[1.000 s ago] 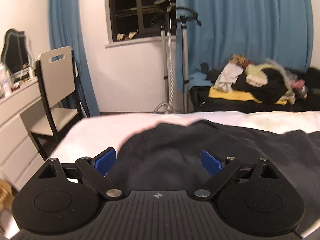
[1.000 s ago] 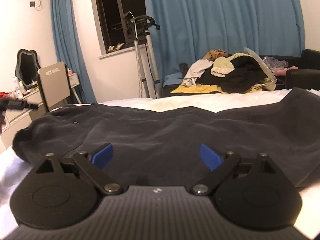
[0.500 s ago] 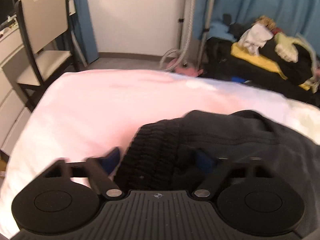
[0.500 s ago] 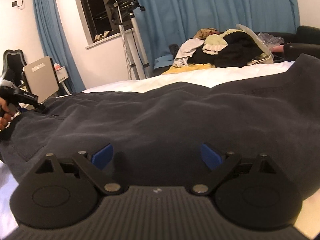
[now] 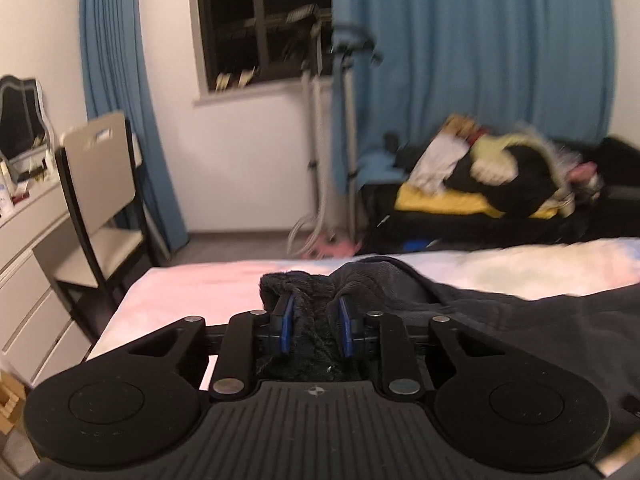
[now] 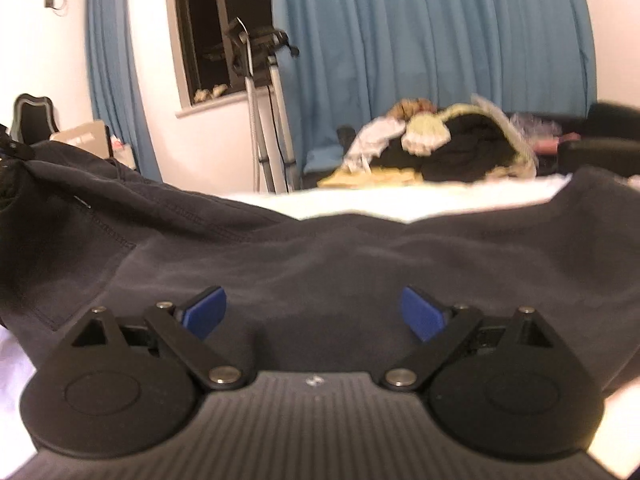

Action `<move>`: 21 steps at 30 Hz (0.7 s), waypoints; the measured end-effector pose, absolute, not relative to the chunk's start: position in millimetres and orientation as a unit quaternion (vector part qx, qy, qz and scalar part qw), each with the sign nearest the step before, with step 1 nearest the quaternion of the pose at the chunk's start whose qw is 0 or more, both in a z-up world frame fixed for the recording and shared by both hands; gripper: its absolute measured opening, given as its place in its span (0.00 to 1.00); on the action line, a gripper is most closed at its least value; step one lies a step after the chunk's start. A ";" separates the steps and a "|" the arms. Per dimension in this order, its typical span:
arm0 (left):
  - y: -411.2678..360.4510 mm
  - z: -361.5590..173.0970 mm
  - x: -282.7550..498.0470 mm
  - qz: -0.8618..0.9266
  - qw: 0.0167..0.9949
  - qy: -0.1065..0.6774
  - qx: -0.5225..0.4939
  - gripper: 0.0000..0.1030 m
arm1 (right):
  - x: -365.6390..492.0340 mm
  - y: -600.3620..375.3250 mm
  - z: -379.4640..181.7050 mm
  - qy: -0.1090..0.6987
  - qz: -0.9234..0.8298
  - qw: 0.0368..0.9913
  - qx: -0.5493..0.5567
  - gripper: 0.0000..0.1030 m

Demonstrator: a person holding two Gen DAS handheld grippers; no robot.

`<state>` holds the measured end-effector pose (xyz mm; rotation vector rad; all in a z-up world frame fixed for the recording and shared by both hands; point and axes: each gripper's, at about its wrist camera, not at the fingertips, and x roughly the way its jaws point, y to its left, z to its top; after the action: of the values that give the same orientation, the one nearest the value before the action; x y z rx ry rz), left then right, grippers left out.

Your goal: Fold clothes

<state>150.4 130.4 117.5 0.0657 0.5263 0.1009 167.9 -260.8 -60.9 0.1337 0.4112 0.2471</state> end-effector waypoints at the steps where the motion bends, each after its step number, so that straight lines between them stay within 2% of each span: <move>1: 124.7 123.4 129.3 0.046 0.967 0.249 0.027 0.25 | 163.4 -261.7 -57.0 0.197 0.124 0.971 0.064 0.93; 3: 119.8 130.2 81.1 0.039 0.971 0.236 0.001 0.24 | 153.0 -264.6 -47.8 0.185 0.126 0.972 0.066 0.93; 4: 118.3 130.9 58.6 0.035 0.972 0.234 -0.013 0.05 | 148.5 -266.7 -43.3 0.179 0.127 0.973 0.072 0.93; 7: 120.0 122.8 -1.4 0.035 0.968 0.241 -0.053 0.07 | 136.1 -269.8 -30.3 0.160 0.129 0.976 0.074 0.93; 12: 127.4 63.7 -64.1 0.036 0.942 0.309 -0.124 0.04 | 115.2 -276.1 -11.0 0.146 0.139 0.976 0.081 0.93; 16: 137.8 37.0 -84.3 0.027 0.927 0.319 -0.194 0.04 | 96.0 -284.2 1.2 0.144 0.154 0.972 0.101 0.94; 18: 145.7 30.8 -84.7 0.029 0.924 0.308 -0.224 0.07 | 96.1 -284.3 -0.1 0.150 0.156 0.971 0.104 0.94; 19: 147.8 28.9 -81.2 0.027 0.923 0.305 -0.232 0.15 | 96.2 -284.3 -0.7 0.153 0.157 0.970 0.105 0.94; 21: 152.1 25.0 -72.7 0.024 0.923 0.292 -0.250 0.36 | 96.3 -284.4 -2.0 0.159 0.159 0.969 0.107 0.95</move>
<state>-72.7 152.1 25.0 -0.5134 0.6001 0.0487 96.3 -284.4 -2.0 0.2161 0.3207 0.3210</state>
